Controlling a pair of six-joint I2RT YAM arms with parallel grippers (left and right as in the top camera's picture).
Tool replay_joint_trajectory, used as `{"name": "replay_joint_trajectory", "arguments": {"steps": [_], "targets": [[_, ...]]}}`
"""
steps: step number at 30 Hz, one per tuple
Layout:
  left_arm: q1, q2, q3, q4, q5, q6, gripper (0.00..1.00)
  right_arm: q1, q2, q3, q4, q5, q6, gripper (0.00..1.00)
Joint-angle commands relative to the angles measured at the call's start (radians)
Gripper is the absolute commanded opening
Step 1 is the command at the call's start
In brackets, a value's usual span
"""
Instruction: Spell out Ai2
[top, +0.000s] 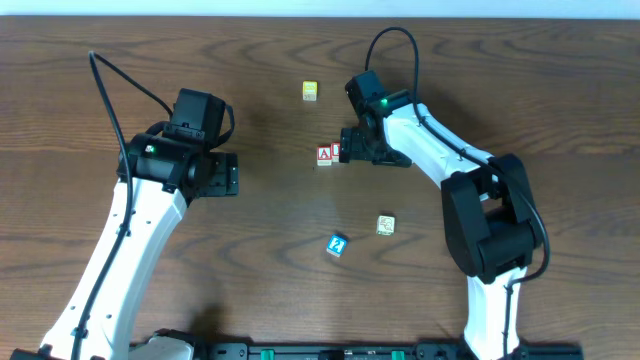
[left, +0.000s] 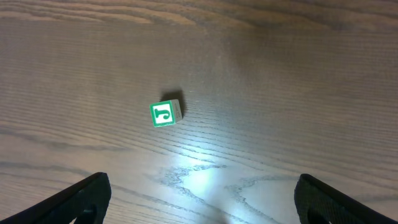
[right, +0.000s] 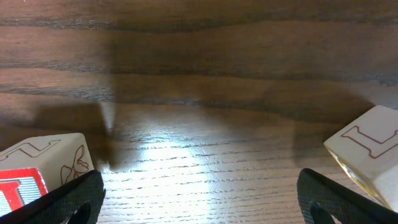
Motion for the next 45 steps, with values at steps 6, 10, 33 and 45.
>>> {"name": "replay_joint_trajectory", "arguments": {"steps": [6,10,33,45], "targets": [[0.003,0.005,0.004,-0.003,-0.002,0.018,0.96,0.014,0.003,0.009,0.023,0.004,0.018,0.99],[0.003,0.005,0.004,-0.003,-0.002,0.018,0.96,0.014,0.003,0.009,0.027,0.001,0.018,0.98],[0.003,0.005,0.004,-0.003,-0.002,0.018,0.95,0.016,0.002,0.009,0.041,0.015,0.019,0.98],[0.003,0.005,0.004,-0.003,-0.002,0.018,0.95,0.021,0.003,0.009,0.038,-0.004,0.034,0.98]]}}
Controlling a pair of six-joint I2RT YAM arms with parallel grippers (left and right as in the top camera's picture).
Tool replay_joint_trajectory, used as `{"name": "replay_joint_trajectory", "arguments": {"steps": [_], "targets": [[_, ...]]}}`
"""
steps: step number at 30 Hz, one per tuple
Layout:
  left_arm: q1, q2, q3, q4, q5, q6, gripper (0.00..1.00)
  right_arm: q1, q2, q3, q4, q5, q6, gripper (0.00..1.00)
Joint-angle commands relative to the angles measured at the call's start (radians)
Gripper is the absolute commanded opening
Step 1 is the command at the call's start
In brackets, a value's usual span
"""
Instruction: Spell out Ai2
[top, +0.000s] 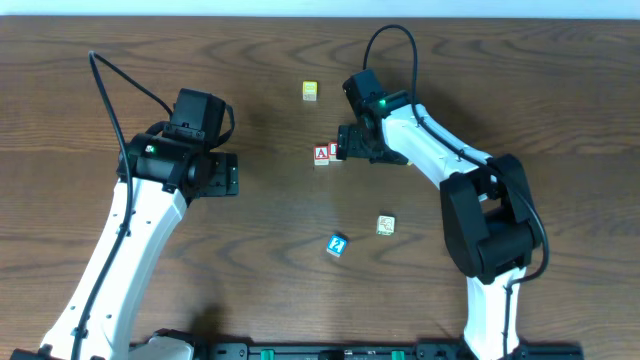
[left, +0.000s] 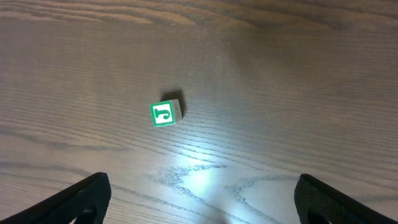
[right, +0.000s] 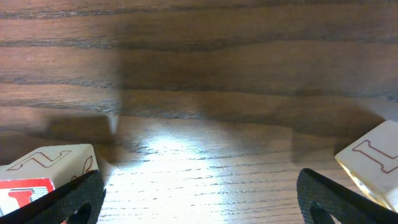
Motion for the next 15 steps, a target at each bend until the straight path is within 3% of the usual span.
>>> {"name": "replay_joint_trajectory", "arguments": {"steps": [1,15], "targets": [[0.003,0.005,0.004,-0.003,-0.002,0.018,0.96,0.013,0.002,0.009,-0.001,-0.005,0.023,0.98],[0.003,0.005,0.004,-0.003,-0.002,0.018,0.95,0.018,-0.044,0.01,-0.114,0.138,0.024,0.99]]}}
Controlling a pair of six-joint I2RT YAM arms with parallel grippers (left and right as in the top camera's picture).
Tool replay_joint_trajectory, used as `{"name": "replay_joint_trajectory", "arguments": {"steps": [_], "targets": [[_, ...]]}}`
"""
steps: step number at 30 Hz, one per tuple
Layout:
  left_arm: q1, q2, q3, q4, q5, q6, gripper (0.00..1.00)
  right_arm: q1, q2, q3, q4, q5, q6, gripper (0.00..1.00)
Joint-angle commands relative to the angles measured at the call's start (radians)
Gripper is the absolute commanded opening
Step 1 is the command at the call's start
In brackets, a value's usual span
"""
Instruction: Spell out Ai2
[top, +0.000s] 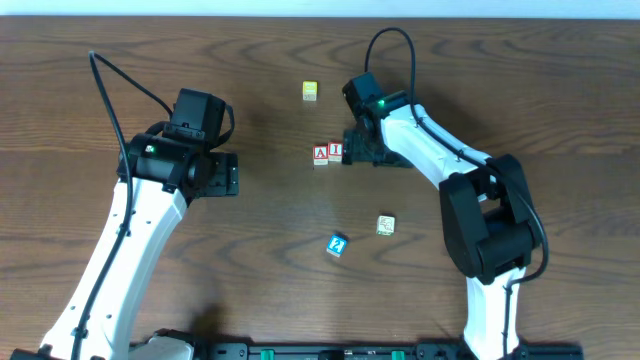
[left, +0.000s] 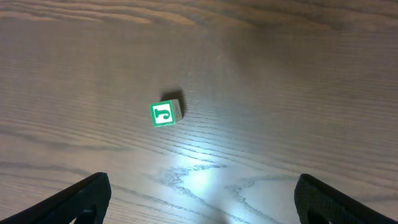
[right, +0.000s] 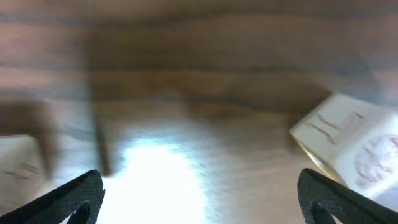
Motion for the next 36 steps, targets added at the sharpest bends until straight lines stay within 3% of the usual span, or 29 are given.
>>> {"name": "replay_joint_trajectory", "arguments": {"steps": [1,8,12,18,28,36], "targets": [[0.003,0.005,0.004,-0.003,-0.002,0.018,0.95,0.019,-0.053,0.01,-0.039,0.047,0.021,0.99],[0.003,0.005,0.004,-0.003,-0.002,0.018,0.95,0.056,-0.172,-0.042,-0.163,0.073,0.064,0.99],[0.003,0.005,0.004,-0.003,-0.002,0.018,0.96,0.103,-0.301,-0.158,-0.148,0.067,0.175,0.99],[0.003,0.005,0.004,-0.003,-0.002,0.018,0.95,0.168,-0.447,-0.325,-0.141,-0.093,0.321,0.99],[0.003,0.005,0.004,-0.003,-0.002,0.018,0.95,0.303,-0.618,-0.624,0.079,-0.311,0.767,0.92],[0.003,0.005,0.004,-0.003,-0.002,0.018,0.95,0.352,-0.608,-0.683,0.222,-0.355,0.9,0.85]]}}
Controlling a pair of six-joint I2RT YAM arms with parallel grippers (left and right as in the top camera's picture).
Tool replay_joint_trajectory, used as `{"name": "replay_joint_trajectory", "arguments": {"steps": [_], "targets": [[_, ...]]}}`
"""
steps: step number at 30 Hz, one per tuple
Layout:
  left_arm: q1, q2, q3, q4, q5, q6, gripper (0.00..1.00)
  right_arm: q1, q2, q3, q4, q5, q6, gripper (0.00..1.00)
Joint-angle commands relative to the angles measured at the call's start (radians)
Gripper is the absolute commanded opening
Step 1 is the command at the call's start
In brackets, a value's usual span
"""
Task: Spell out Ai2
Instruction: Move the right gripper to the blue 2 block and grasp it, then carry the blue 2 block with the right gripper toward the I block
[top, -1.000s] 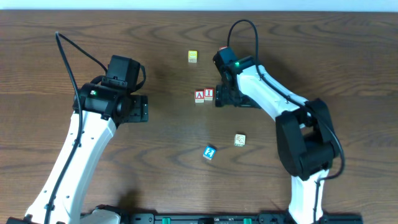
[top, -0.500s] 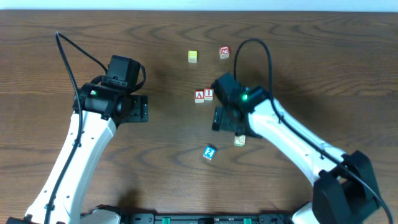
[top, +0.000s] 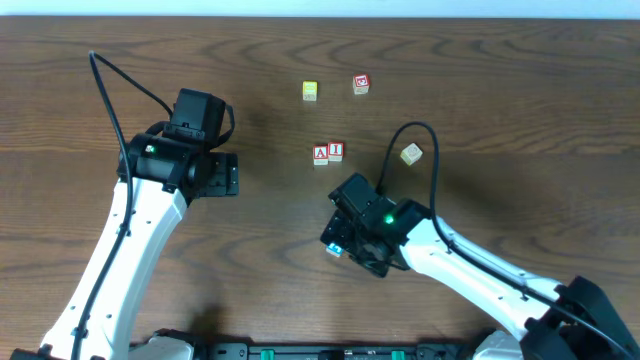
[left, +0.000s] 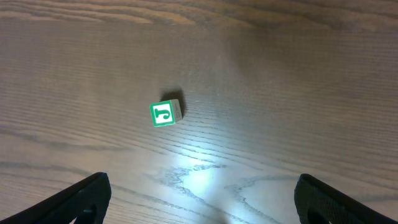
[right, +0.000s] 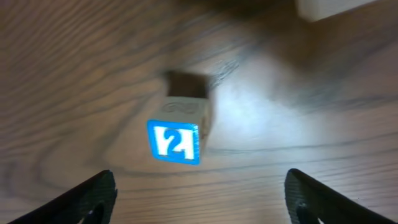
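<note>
The red A block (top: 320, 153) and the red I block (top: 335, 151) stand side by side at mid-table, A on the left. The blue 2 block (top: 333, 247) (right: 177, 138) lies nearer the front. My right gripper (top: 342, 240) (right: 199, 202) hangs open just over it, and the block lies a little ahead of the fingertips, with nothing between them. At the left, my left gripper (top: 224, 175) (left: 202, 199) is open above bare wood. A green J block (left: 165, 114) lies ahead of it.
A yellow block (top: 310, 91) and a red-marked block (top: 361, 84) lie at the back. A cream block (top: 411, 154) sits right of the A and I pair. The corner of a cream block (right: 329, 6) shows in the right wrist view.
My right gripper has moved from beside the I block at mid-table to the front, and now hangs open over the blue 2 block. The left arm has not moved.
My right gripper was open at the I block, which was touching the A block. Then it stood a little farther back, with A and I side by side. It then stood just right of the pair. Now it is over the blue 2 block.
</note>
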Motion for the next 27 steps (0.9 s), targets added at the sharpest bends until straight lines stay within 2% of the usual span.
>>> {"name": "replay_joint_trajectory", "arguments": {"steps": [1,8,10,15,17,20,22,24,27], "targets": [[0.003,0.005,0.004,-0.002,-0.002,0.018,0.95,0.021,0.015,-0.012,0.02,-0.031,0.098,0.85],[0.003,0.005,0.004,-0.002,-0.002,0.018,0.96,0.027,0.113,-0.012,0.051,-0.035,0.098,0.84],[0.003,0.005,0.004,-0.002,-0.002,0.018,0.96,0.027,0.142,-0.011,0.072,-0.034,0.098,0.8],[0.003,0.005,0.004,-0.002,-0.002,0.018,0.95,0.027,0.155,-0.011,0.104,-0.033,0.09,0.58],[0.003,0.005,0.004,-0.002,-0.002,0.018,0.95,0.027,0.155,-0.011,0.105,-0.026,0.087,0.46],[0.003,0.005,0.004,-0.002,-0.002,0.018,0.95,0.026,0.156,-0.011,0.104,-0.002,0.066,0.33],[0.003,0.005,0.004,-0.002,-0.002,0.018,0.95,0.024,0.156,-0.011,0.104,0.011,0.051,0.29],[0.003,0.005,0.004,-0.002,-0.002,0.018,0.95,0.023,0.156,-0.011,0.101,0.016,0.039,0.29],[0.003,0.005,0.004,-0.002,-0.002,0.018,0.96,0.019,0.156,-0.011,0.101,0.014,0.014,0.47]]}}
